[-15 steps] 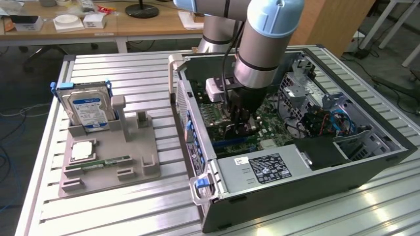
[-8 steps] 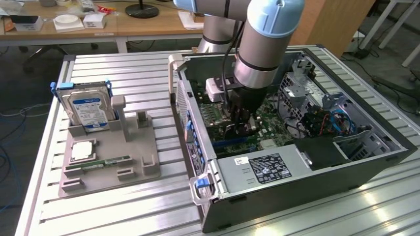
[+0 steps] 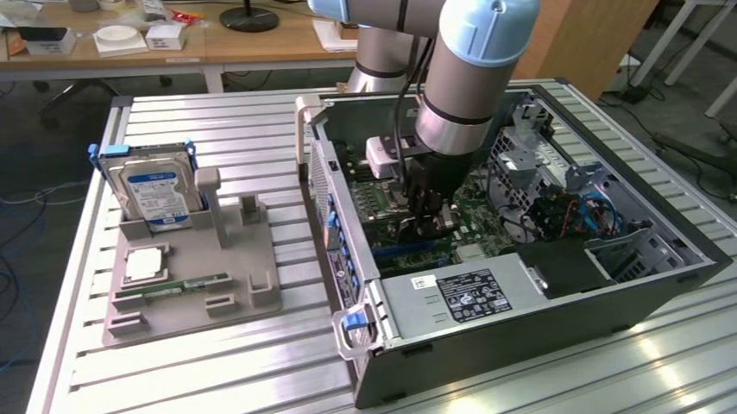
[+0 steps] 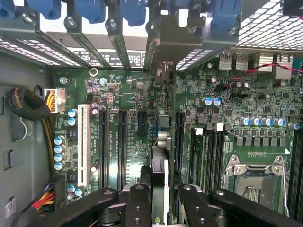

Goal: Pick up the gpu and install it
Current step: 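Insert the gpu into the slot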

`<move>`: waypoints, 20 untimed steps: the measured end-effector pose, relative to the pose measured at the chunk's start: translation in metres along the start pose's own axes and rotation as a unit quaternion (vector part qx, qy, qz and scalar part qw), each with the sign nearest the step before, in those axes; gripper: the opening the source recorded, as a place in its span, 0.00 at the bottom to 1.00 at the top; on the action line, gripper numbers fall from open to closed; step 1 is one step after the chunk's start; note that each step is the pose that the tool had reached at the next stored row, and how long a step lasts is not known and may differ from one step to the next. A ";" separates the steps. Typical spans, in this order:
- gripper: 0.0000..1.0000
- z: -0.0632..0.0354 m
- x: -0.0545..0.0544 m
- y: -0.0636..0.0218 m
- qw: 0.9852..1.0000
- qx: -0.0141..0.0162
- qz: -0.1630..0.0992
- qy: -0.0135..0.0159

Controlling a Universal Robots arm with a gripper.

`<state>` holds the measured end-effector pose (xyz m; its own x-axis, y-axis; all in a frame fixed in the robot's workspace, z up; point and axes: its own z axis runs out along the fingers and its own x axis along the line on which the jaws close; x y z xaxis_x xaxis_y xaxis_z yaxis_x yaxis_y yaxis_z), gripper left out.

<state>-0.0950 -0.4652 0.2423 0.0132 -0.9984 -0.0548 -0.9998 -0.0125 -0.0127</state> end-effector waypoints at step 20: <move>0.26 0.0001 0.000 -0.0001 1.000 -0.003 0.004 0.012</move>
<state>-0.0949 -0.4647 0.2423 0.0043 -0.9995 -0.0307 -1.0000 -0.0041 -0.0059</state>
